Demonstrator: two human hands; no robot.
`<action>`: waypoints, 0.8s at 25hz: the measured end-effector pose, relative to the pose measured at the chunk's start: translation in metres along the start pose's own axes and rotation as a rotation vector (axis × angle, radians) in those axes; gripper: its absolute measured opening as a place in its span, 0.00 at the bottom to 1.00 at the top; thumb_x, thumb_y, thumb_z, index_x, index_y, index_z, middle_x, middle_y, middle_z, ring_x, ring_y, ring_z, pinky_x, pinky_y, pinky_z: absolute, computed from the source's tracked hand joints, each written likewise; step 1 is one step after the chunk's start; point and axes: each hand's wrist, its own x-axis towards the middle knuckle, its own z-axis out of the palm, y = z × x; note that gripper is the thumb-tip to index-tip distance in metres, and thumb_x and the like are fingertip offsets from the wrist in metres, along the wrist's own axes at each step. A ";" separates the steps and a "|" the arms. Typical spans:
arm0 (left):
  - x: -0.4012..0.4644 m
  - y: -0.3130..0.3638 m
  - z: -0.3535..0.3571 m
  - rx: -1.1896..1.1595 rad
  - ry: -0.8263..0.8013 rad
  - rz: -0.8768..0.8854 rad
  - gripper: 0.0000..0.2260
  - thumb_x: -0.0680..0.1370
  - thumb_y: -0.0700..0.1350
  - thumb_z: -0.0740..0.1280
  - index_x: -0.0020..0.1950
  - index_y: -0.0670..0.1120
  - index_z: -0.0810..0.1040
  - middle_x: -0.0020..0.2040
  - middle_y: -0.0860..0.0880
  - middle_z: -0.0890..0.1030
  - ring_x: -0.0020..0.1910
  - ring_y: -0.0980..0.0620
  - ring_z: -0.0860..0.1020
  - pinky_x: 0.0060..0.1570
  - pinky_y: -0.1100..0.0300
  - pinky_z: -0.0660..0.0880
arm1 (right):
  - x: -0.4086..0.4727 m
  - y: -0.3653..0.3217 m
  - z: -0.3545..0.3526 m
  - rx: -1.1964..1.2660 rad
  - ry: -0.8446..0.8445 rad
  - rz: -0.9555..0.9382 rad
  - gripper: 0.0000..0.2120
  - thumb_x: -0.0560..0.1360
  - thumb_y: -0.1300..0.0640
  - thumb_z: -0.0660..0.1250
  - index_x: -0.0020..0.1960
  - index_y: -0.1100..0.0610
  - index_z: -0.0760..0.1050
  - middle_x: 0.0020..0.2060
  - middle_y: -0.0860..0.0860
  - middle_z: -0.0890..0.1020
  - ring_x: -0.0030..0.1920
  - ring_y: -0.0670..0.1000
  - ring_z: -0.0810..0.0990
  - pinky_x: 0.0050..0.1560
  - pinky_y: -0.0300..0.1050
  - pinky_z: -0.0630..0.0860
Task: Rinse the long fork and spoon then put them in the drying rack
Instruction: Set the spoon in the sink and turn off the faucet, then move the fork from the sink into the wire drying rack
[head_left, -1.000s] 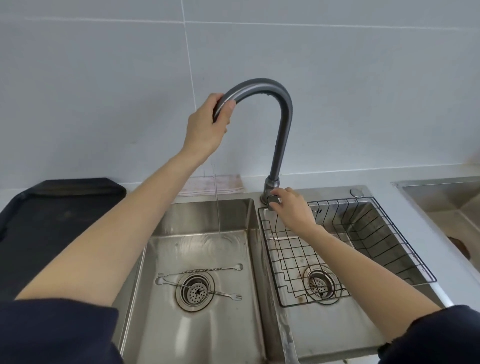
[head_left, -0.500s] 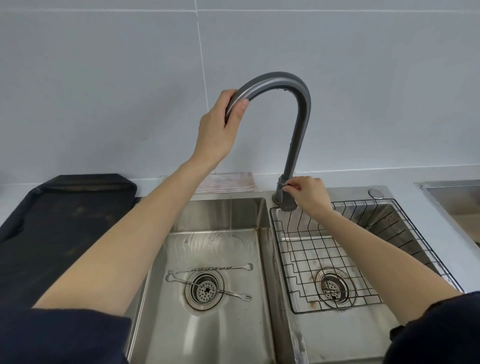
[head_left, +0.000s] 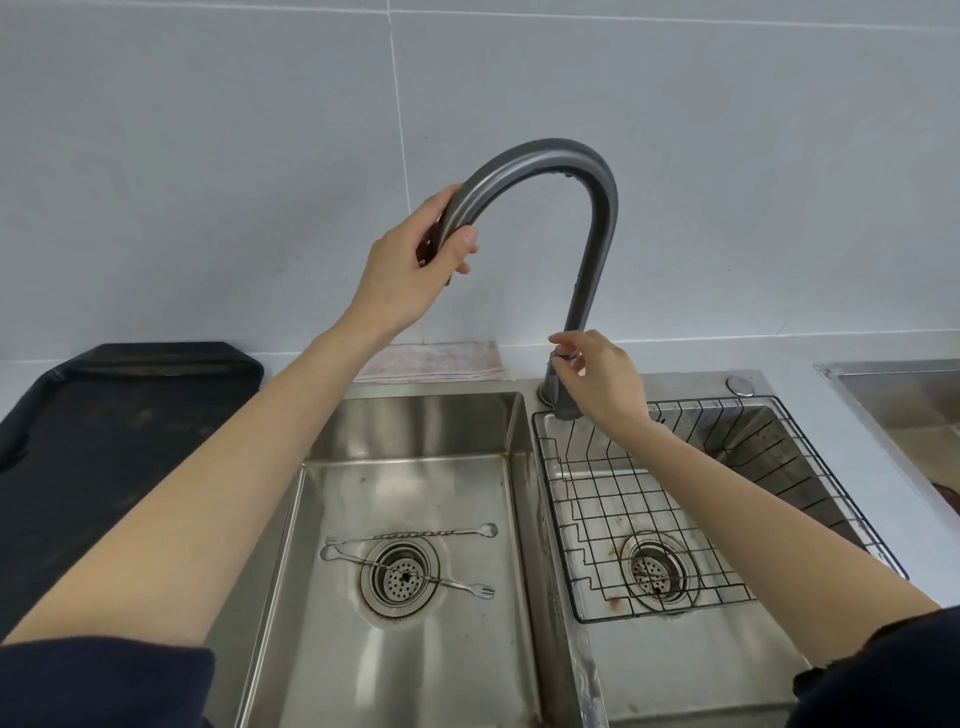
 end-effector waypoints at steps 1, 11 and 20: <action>-0.005 -0.005 -0.002 -0.005 -0.014 -0.016 0.19 0.78 0.48 0.60 0.69 0.50 0.66 0.48 0.51 0.80 0.42 0.58 0.80 0.45 0.73 0.74 | -0.002 -0.005 0.002 0.016 -0.006 -0.032 0.12 0.76 0.60 0.62 0.59 0.54 0.76 0.52 0.53 0.81 0.48 0.51 0.79 0.50 0.50 0.79; -0.069 -0.101 -0.005 0.277 -0.260 -0.257 0.23 0.75 0.47 0.66 0.69 0.48 0.67 0.65 0.48 0.76 0.63 0.52 0.74 0.63 0.60 0.66 | -0.033 -0.013 0.079 -0.163 -0.467 -0.084 0.21 0.76 0.55 0.63 0.68 0.54 0.68 0.64 0.54 0.75 0.60 0.56 0.76 0.61 0.52 0.72; -0.139 -0.202 0.015 0.477 -0.603 -0.474 0.16 0.77 0.47 0.62 0.64 0.47 0.73 0.65 0.47 0.75 0.65 0.49 0.72 0.66 0.58 0.65 | -0.064 0.013 0.161 -0.297 -0.785 0.041 0.15 0.77 0.56 0.60 0.63 0.54 0.72 0.61 0.54 0.77 0.61 0.58 0.75 0.60 0.52 0.72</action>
